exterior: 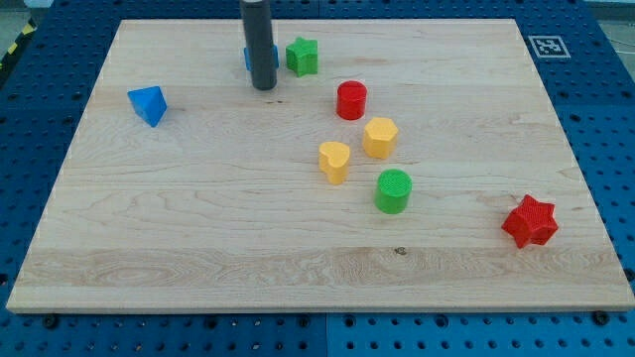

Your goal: Nudge the blue triangle to left a bit

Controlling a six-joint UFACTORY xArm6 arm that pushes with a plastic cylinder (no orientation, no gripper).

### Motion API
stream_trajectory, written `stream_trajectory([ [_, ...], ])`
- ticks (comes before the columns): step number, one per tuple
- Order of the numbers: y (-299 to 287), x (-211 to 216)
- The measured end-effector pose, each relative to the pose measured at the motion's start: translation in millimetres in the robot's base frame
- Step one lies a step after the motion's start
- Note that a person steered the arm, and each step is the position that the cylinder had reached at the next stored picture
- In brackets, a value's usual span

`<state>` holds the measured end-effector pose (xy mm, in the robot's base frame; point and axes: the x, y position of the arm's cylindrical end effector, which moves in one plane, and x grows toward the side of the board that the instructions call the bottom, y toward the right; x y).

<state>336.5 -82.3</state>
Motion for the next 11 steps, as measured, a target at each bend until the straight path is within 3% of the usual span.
stream_trajectory([
  [2, -39, 12],
  [4, -112, 61],
  [7, -185, 58],
  [9, -213, 57],
  [11, -195, 57],
])
